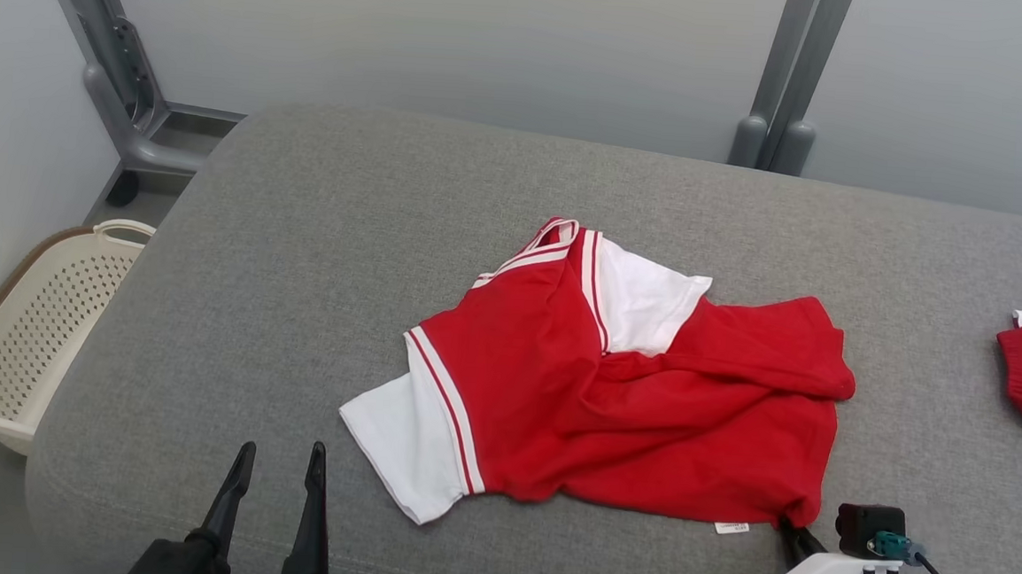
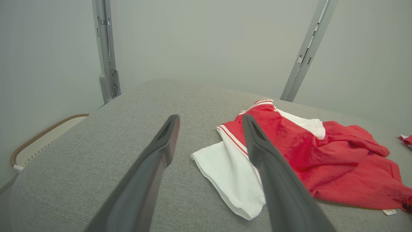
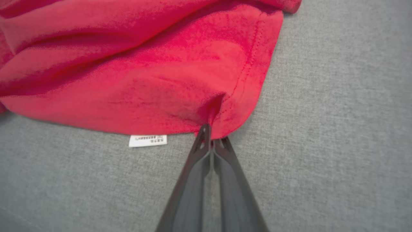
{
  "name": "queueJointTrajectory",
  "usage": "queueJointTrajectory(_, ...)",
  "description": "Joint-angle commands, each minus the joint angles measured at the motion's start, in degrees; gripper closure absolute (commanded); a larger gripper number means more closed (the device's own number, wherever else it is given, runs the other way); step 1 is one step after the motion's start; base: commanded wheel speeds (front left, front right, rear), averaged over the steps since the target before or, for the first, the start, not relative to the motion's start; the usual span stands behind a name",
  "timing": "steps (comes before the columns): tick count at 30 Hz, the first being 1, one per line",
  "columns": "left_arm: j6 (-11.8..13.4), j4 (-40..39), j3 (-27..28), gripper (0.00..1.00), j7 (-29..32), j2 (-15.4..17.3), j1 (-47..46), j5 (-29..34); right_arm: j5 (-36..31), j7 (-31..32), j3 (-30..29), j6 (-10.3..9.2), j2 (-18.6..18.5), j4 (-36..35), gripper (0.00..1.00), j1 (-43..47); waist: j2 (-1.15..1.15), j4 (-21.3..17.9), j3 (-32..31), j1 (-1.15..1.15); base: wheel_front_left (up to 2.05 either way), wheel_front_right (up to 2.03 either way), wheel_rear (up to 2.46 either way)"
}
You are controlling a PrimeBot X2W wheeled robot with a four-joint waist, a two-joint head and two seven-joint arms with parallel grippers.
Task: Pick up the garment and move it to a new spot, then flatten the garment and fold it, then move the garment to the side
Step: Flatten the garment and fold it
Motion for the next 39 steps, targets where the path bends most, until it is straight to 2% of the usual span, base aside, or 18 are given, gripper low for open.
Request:
queueJointTrajectory(1, -0.02, 0.18, 0.03, 0.0, -0.04, -0.01, 0.41, -0.09, -1.78, 0.45, -1.07, -0.11, -0.33, -0.72, 1.0, -0.75, 0.0, 0.24, -0.46, 0.0, 0.0, 0.0, 0.0)
queueJointTrajectory(5, 0.21, 0.29, -0.05, 0.0, -0.04, -0.06, 1.13, -0.54, -6.55, 3.53, -3.62, -0.11, -0.34, -5.95, 1.0, -0.86, 0.0, 0.22, -1.02, 0.0, 0.0, 0.0, 0.0)
queueJointTrajectory(10, 0.46, 0.37, -0.19, 0.0, -0.04, -0.1, 1.43, -0.89, -13.76, 11.61, -6.29, -0.11, -2.29, -17.01, 1.0, 1.02, 0.0, 0.03, -1.22, 0.0, 0.0, 0.0, 0.0)
queueJointTrajectory(15, 0.3, 0.54, -0.67, 0.0, -0.04, -0.13, 1.15, -1.14, -15.29, 19.02, -5.73, -0.11, -5.55, -23.82, 1.0, 1.86, 0.0, 0.11, -0.82, 0.0, 0.0, 0.0, 0.0)
queueJointTrajectory(18, 0.1, 0.77, -1.0, 0.0, -0.04, -0.13, 0.2, -1.13, -14.64, 24.21, -5.23, -0.1, -8.05, -25.42, 1.0, 2.44, 0.0, 0.59, -0.4, 0.0, 0.0, 0.0, 0.0)
queueJointTrajectory(19, 0.08, 0.89, -1.05, 0.0, -0.04, -0.14, -0.1, -1.13, -14.4, 26.04, -4.92, -0.1, -8.68, -25.46, 0.8, 2.86, 0.0, 0.79, -0.24, 0.0, 0.0, 0.0, 0.0)
queueJointTrajectory(20, 0.05, 1.0, -1.1, 0.0, -0.04, -0.14, -0.32, -1.15, -13.94, 27.65, -4.75, -0.11, -9.12, -25.54, 0.35, 3.26, 0.0, 0.97, -0.1, 0.0, 0.0, 0.0, 0.0)
queueJointTrajectory(21, 0.06, 1.06, -1.13, 0.0, -0.04, -0.14, -0.43, -1.13, -13.54, 28.89, -4.76, -0.11, -9.37, -25.7, 0.0, 3.5, 0.0, 1.12, 0.02, 0.0, 0.0, 0.0, 0.0)
queueJointTrajectory(28, 0.46, 1.63, -0.8, 0.0, -0.04, 0.33, -1.01, -0.22, -11.51, 32.18, -4.98, -0.1, -9.36, -27.33, 0.0, 6.29, 0.0, 1.58, 0.63, 0.0, 0.0, 0.0, 0.0)
queueJointTrajectory(35, 0.54, 2.14, -1.06, 0.0, -0.04, 1.9, -1.15, 1.57, -11.52, 30.22, -7.8, -0.11, -6.88, -31.42, 0.0, 9.48, 0.0, 0.41, -0.07, 0.0, 0.0, 0.0, 0.0)
queueJointTrajectory(39, 2.12, 1.84, 0.34, 0.0, -0.04, 1.94, -1.07, 1.17, -11.24, 27.13, -10.15, -0.1, -4.21, -35.58, 0.0, 11.32, 0.0, -0.65, -0.64, 0.0, 0.0, 0.0, 0.0)
